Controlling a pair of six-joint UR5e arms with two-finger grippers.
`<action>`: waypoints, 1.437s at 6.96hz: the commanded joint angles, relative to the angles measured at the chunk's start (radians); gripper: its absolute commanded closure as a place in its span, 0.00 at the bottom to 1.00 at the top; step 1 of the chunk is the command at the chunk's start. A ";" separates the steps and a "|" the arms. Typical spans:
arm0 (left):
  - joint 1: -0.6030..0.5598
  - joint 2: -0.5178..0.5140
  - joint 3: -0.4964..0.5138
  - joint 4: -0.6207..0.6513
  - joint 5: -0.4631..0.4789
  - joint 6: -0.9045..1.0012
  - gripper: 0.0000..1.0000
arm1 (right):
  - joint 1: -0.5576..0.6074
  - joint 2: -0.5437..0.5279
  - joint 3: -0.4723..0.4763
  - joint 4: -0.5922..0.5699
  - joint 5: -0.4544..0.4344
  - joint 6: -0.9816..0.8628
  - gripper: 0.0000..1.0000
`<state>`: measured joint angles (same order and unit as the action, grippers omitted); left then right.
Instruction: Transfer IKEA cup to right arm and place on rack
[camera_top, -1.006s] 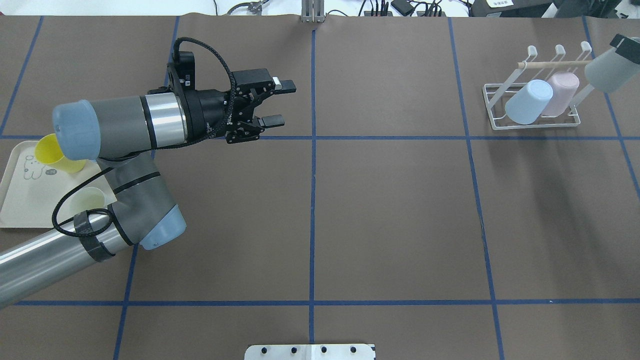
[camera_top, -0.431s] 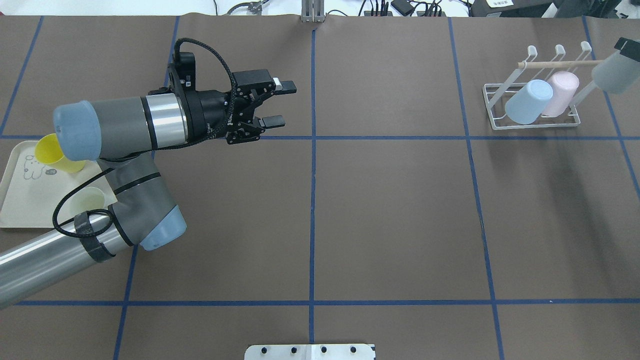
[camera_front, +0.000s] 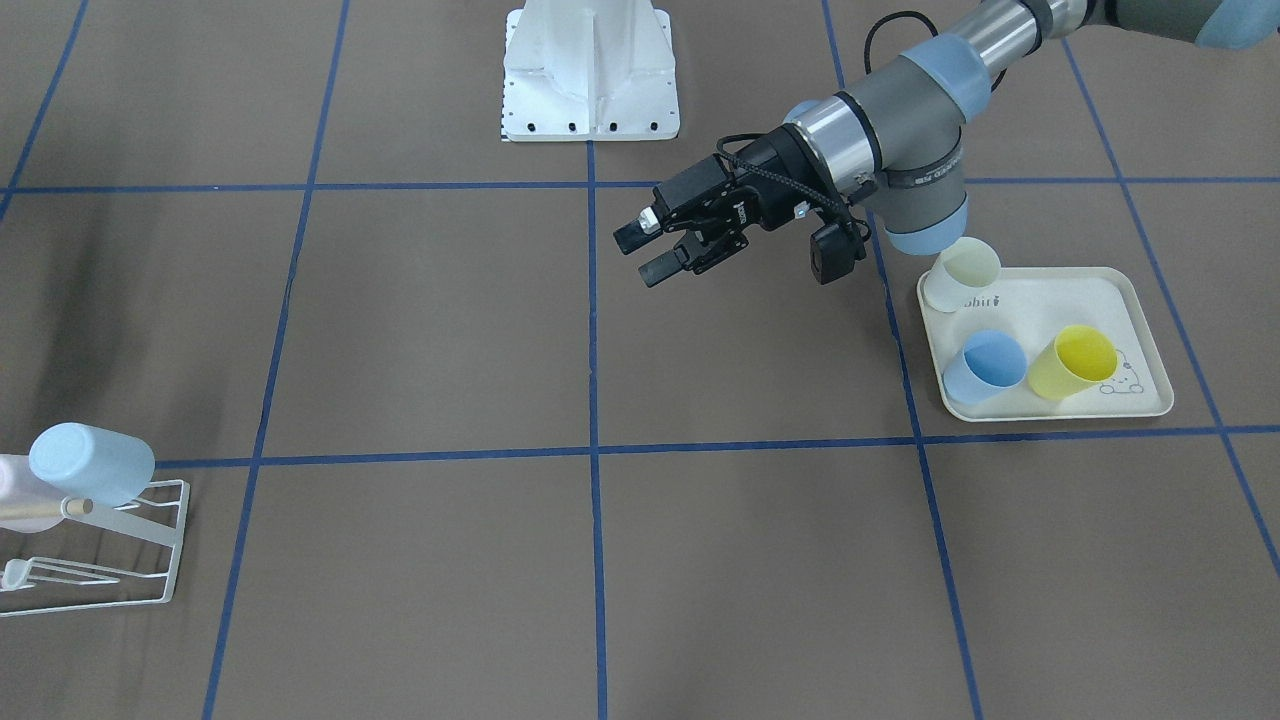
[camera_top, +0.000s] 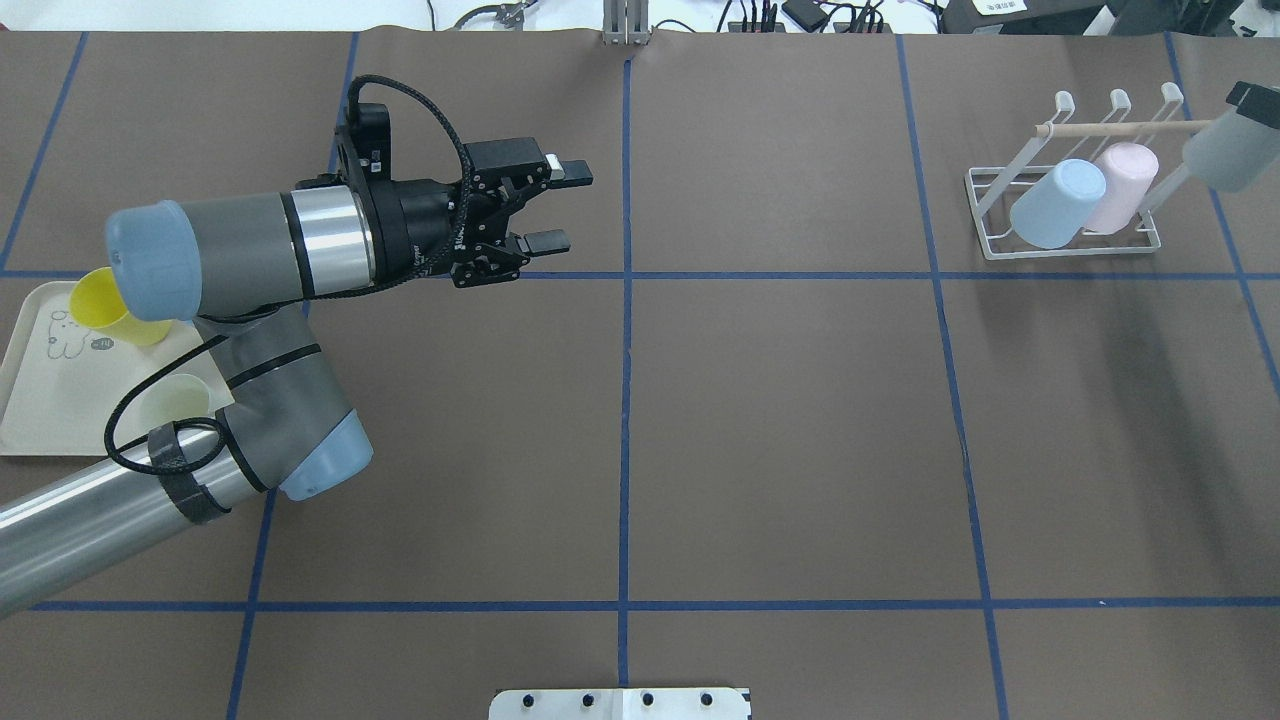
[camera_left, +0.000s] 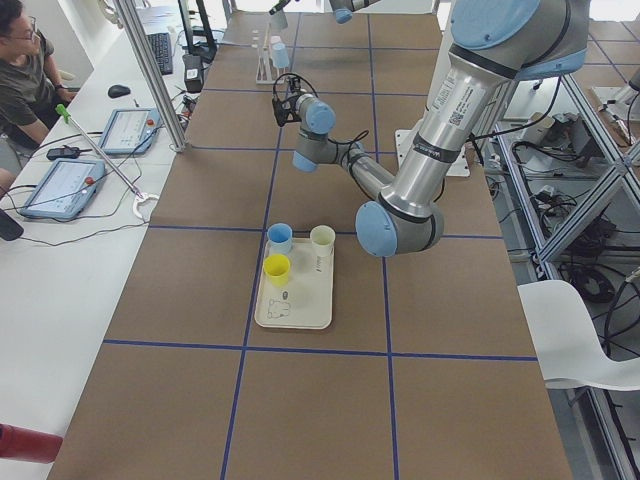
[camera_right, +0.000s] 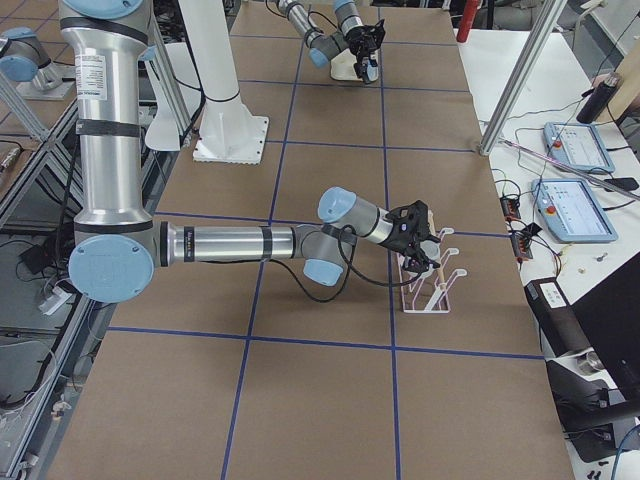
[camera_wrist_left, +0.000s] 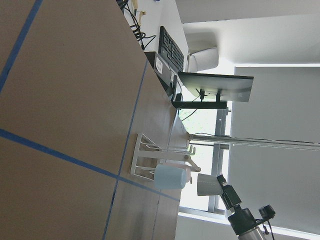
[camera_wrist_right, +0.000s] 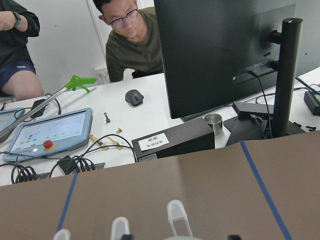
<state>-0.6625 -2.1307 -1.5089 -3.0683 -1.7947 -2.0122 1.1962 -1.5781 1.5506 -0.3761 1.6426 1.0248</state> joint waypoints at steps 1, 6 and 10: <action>0.000 0.000 0.001 0.000 0.000 0.001 0.09 | -0.001 0.026 -0.038 0.002 0.000 0.001 1.00; -0.002 0.000 0.001 0.000 0.000 0.001 0.09 | -0.003 0.047 -0.132 0.086 0.000 0.003 1.00; -0.002 0.000 0.001 -0.001 0.000 0.001 0.09 | -0.016 0.049 -0.129 0.085 -0.004 0.014 1.00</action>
<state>-0.6642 -2.1307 -1.5079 -3.0687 -1.7948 -2.0111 1.1868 -1.5296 1.4220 -0.2911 1.6401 1.0374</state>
